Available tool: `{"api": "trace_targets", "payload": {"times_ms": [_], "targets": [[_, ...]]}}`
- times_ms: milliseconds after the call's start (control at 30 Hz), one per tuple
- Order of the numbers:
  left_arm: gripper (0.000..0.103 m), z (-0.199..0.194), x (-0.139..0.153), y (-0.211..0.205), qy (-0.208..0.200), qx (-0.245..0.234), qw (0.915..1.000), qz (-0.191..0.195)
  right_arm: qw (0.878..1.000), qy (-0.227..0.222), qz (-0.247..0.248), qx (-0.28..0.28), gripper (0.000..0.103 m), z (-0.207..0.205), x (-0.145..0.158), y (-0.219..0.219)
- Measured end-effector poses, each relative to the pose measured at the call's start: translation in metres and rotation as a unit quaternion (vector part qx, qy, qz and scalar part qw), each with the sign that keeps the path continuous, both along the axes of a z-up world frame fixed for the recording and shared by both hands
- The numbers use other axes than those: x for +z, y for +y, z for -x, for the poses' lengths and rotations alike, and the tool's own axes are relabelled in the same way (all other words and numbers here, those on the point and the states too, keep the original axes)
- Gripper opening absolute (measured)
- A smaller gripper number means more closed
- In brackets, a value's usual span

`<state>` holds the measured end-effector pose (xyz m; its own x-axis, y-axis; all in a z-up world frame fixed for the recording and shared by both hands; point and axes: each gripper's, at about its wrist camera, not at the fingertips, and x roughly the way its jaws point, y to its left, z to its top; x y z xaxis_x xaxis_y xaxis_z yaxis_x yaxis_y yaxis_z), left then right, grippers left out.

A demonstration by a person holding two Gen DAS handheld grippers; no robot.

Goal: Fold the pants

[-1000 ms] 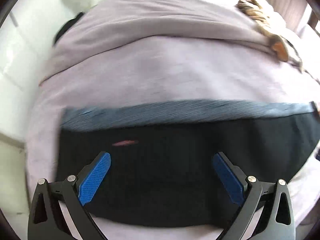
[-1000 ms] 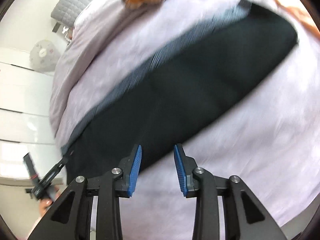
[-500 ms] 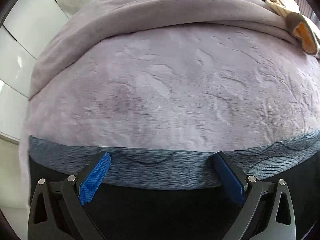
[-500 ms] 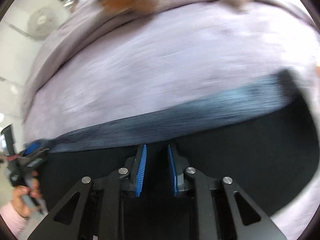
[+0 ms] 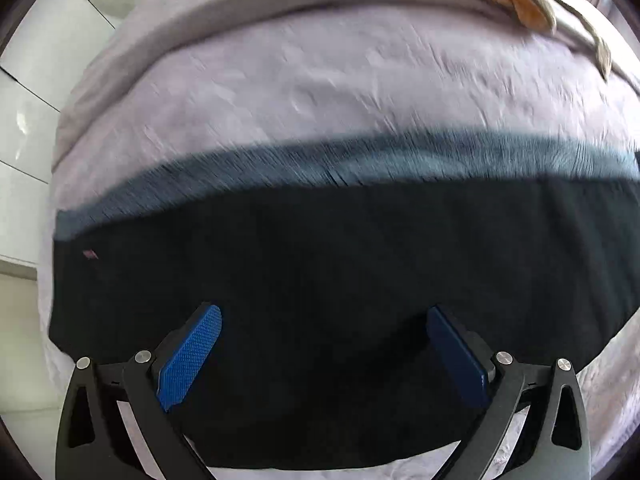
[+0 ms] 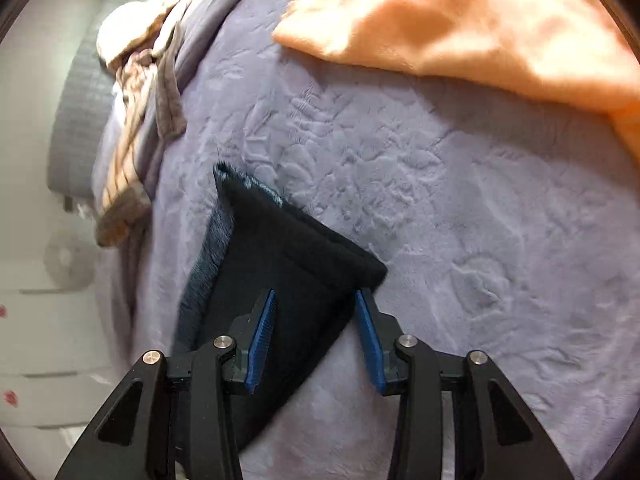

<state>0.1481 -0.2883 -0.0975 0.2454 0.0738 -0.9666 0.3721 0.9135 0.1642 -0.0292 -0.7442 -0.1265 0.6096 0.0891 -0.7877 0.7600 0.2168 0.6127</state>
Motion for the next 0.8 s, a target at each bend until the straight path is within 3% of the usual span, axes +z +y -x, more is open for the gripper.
{"api": "trace_targets", "payload": {"times_ms": [133,300,367,500,533,600,667,800], "targets": [[0.103,0.002,-0.007,0.002,0.004,0.020,0.9998,0.006,0.999,0.014,-0.028,-0.015,0.017,0.014,-0.014,0.002],[0.103,0.007,-0.002,-0.005,-0.003,0.006,0.9998,-0.020,0.998,0.053,0.021,0.010,0.031,0.021,0.007,0.006],[0.103,0.009,0.000,-0.010,-0.003,0.007,0.9996,-0.028,0.998,0.039,0.047,0.031,0.032,0.019,0.024,0.010],[0.103,0.024,0.007,-0.025,0.000,0.010,0.9987,-0.050,0.987,0.021,0.102,0.126,0.032,-0.018,0.046,0.029],[0.103,0.032,0.013,-0.031,0.000,0.004,0.9984,-0.056,0.982,0.027,0.112,0.150,0.032,-0.030,0.044,0.033],[0.103,0.045,0.022,-0.039,0.001,-0.003,0.9983,-0.058,0.974,0.059,0.119,0.184,0.045,-0.048,0.032,0.038],[0.103,0.056,0.033,-0.044,0.007,-0.006,0.9989,-0.047,0.966,0.108,0.119,0.202,0.045,-0.054,0.015,0.039],[0.103,0.071,0.045,-0.047,0.018,0.001,0.9994,-0.030,0.980,0.081,0.082,0.163,0.045,-0.029,0.013,0.034]]}}
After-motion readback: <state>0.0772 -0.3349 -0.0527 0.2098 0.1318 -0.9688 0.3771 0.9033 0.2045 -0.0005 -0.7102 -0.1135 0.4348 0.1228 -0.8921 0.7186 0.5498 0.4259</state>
